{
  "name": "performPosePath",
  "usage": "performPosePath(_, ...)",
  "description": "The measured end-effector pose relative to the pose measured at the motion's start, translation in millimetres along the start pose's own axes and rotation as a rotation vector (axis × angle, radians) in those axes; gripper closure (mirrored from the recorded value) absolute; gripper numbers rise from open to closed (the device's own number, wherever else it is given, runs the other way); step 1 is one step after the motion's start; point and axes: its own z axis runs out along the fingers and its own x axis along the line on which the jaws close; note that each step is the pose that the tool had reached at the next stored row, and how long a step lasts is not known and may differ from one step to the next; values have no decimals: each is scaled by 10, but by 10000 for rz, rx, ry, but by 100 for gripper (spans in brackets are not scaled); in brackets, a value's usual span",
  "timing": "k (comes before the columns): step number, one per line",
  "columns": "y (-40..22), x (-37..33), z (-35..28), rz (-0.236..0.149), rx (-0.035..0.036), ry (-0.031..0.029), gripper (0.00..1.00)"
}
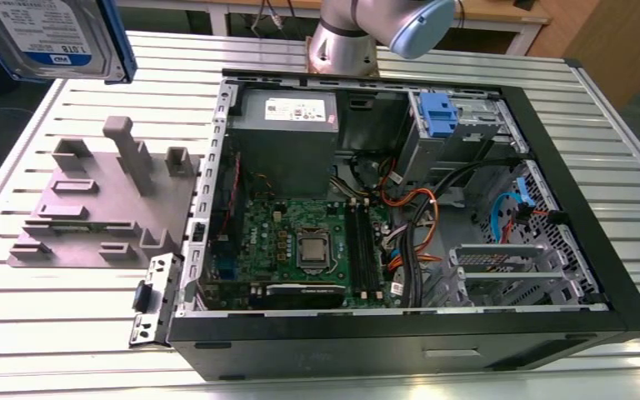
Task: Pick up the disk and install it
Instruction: 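Pick up the disk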
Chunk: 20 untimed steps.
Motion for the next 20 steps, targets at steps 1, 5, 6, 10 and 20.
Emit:
performPosePath(1, -11, 0, 0, 0, 0, 0, 64)
performPosePath(5, -57, -1, -1, 1, 0, 0, 64)
performPosePath(6, -67, 0, 0, 1, 2, -1, 64)
performPosePath(10, -119, -1, -1, 0, 1, -1, 64)
performPosePath(20, -217, -1, -2, 0, 1, -1, 64)
